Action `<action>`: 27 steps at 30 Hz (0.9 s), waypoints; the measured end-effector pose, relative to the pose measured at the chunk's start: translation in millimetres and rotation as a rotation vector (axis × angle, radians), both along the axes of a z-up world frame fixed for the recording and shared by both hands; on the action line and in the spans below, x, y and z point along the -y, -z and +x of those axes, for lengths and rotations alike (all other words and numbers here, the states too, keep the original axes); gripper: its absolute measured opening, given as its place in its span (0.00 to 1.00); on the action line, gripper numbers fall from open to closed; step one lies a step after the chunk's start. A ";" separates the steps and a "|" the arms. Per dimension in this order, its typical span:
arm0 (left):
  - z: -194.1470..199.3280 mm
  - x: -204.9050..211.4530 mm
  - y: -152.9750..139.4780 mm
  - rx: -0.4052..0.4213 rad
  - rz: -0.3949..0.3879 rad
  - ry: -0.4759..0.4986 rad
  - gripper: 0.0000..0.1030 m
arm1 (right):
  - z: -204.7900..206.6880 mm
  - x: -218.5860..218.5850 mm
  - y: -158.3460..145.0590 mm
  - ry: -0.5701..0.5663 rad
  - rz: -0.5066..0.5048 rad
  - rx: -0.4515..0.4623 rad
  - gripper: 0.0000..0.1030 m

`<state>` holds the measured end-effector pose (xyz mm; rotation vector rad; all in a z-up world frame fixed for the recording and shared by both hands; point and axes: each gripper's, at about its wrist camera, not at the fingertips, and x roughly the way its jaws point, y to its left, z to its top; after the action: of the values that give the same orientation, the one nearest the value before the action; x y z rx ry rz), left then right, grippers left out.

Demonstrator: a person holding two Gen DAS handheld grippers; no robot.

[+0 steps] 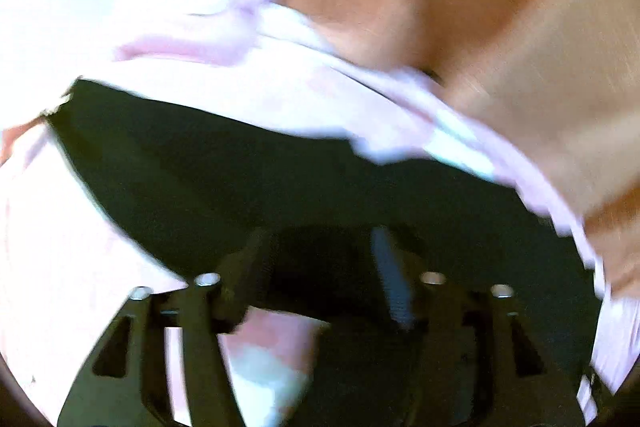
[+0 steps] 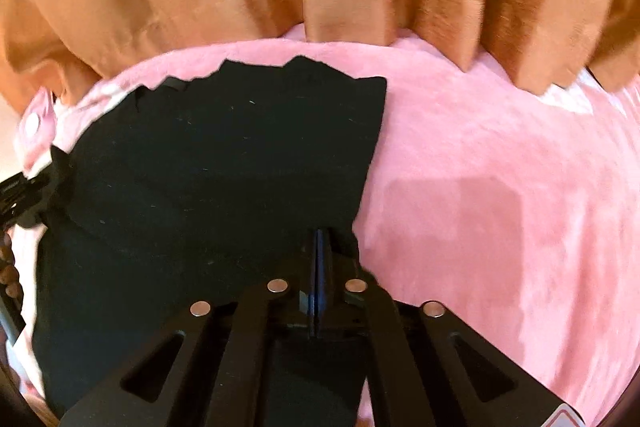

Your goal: Fold small clothes

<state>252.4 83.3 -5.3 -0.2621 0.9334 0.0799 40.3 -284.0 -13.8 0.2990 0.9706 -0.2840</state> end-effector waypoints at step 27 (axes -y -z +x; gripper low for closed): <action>-37.5 122.1 -78.1 0.247 -0.083 0.428 0.06 | -8.7 -79.6 -36.7 -0.107 -0.041 0.095 0.40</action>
<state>215.0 -38.8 72.8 -0.1404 0.7303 -0.3787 31.7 -204.4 22.9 0.2200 0.8824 -0.1902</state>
